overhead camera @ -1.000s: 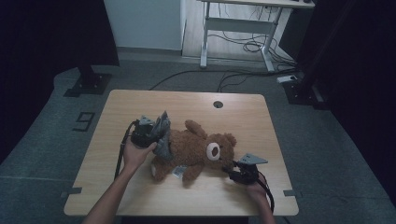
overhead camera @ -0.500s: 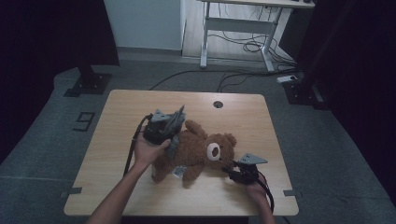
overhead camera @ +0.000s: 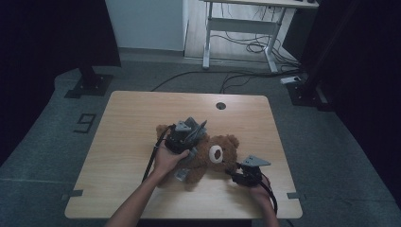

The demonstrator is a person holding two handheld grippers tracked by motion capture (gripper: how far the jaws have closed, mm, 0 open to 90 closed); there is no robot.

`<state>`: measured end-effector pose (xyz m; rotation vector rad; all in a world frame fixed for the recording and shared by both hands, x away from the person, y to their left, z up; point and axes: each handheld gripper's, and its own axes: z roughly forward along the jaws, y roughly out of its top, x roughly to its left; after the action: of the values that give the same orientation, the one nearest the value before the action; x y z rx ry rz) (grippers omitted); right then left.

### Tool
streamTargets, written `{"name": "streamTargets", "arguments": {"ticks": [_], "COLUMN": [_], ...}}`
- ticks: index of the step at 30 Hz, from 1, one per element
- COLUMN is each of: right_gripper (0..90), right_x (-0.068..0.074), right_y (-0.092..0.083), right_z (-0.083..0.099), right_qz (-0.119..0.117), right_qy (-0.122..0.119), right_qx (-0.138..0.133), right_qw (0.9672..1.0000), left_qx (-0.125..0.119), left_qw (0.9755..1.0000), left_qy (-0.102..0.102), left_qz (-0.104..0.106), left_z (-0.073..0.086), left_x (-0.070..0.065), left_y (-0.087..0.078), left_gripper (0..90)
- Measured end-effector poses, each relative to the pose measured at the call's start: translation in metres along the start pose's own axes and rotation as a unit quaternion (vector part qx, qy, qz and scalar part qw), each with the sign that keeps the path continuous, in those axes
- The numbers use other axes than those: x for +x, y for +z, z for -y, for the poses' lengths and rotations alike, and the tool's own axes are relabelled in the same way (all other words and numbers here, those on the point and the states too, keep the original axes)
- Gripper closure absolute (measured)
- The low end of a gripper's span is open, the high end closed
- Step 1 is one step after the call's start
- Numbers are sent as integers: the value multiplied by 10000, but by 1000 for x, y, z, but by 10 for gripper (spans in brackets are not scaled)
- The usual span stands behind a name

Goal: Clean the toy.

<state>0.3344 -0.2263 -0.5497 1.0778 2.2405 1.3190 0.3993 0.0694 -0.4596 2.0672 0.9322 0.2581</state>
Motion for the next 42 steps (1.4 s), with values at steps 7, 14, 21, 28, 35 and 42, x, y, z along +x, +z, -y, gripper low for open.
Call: {"name": "streamTargets", "arguments": {"ticks": [7,14,21,28,35,42], "right_gripper": [380,198,113,125,386,442], "right_x": [-2,-7,1,-3,1,6], "right_y": [-2,-25,-15,6,1,-5], "right_z": [1,-7,-26,-29,-22,-21], "right_qz": [-31,-49,-268,-816,-875,-771], "right_qy": [73,524,708,855,600,205], "right_qx": [208,-470,-542,-374,-521,-465], "right_qw": [9998,9975,9957,9923,9930,9957], "left_qx": [-81,-244,-410,-514,-702,-906], "left_qw": [9999,9996,9989,9985,9974,9947], "left_qy": [69,117,175,181,-37,222], "left_qz": [41,127,167,96,159,429], "left_z": [14,29,44,52,56,14], "left_x": [-3,-7,-14,-16,-20,-50], "left_y": [-2,-7,-12,-14,-19,-26], "left_gripper": [800,802,802,802,798,794]}}
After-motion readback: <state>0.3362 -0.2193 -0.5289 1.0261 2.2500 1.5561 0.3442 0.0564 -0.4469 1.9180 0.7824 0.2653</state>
